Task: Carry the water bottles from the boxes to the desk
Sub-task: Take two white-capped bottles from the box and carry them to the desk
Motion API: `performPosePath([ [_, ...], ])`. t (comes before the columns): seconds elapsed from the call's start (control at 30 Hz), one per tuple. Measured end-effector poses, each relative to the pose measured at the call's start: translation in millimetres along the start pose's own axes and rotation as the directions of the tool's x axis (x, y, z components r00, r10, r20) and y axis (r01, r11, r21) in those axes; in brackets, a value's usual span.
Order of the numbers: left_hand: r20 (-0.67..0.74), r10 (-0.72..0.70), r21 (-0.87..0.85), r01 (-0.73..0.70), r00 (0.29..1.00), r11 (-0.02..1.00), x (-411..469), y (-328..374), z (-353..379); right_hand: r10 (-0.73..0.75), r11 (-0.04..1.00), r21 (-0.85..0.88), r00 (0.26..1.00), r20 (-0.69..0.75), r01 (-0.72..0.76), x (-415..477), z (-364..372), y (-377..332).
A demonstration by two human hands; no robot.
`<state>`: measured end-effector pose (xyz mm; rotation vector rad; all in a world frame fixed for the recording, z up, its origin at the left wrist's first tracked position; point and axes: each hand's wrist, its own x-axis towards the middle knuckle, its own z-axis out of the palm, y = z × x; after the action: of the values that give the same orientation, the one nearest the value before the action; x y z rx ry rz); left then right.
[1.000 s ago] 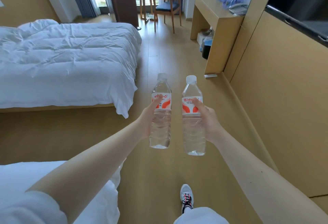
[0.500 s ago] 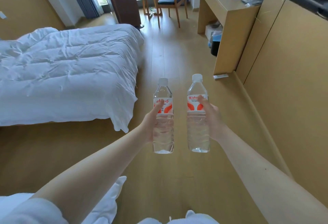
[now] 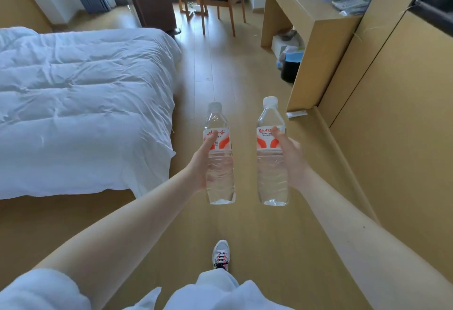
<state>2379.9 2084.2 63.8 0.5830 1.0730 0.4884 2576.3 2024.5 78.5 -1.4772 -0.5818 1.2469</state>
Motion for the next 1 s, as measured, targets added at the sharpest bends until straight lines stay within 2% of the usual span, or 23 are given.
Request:
performPosePath([
  [0.07, 0.017, 0.002, -0.011, -0.002, 1.0, 1.0, 17, 32, -8, -0.01, 1.0, -0.003, 1.0, -0.022, 0.01, 22, 17, -14],
  [0.13, 0.025, 0.017, 0.048, -0.018, 1.0, 0.999, 33, 63, -14, -0.03, 1.0, -0.006, 0.999, -0.036, 0.03, 42, 33, -30],
  [0.27, -0.069, 0.114, 0.183, -0.099, 0.991, 0.978, 61, 113, -21, -0.038, 0.999, 0.002, 0.993, -0.108, 0.039, 78, 55, -55],
  [0.4, -0.002, 0.037, 0.165, -0.036, 0.999, 0.986, 90, 136, -26, -0.036, 0.999, -0.011, 0.987, -0.154, 0.035, 107, 62, -66],
  [0.63, 0.0, 0.02, 0.244, -0.019, 1.0, 0.969, 139, 167, -21, -0.056, 0.998, -0.044, 0.988, -0.144, 0.05, 156, 66, -89],
  [0.8, 0.003, 0.019, 0.18, -0.019, 1.0, 0.983, 175, 198, -17, -0.047, 0.999, -0.014, 0.994, -0.098, 0.046, 213, 73, -104],
  [1.0, -0.096, 0.061, 0.153, -0.046, 0.993, 0.987, 234, 252, -10, -0.047, 0.998, -0.031, 0.999, -0.028, 0.046, 305, 81, -135],
])
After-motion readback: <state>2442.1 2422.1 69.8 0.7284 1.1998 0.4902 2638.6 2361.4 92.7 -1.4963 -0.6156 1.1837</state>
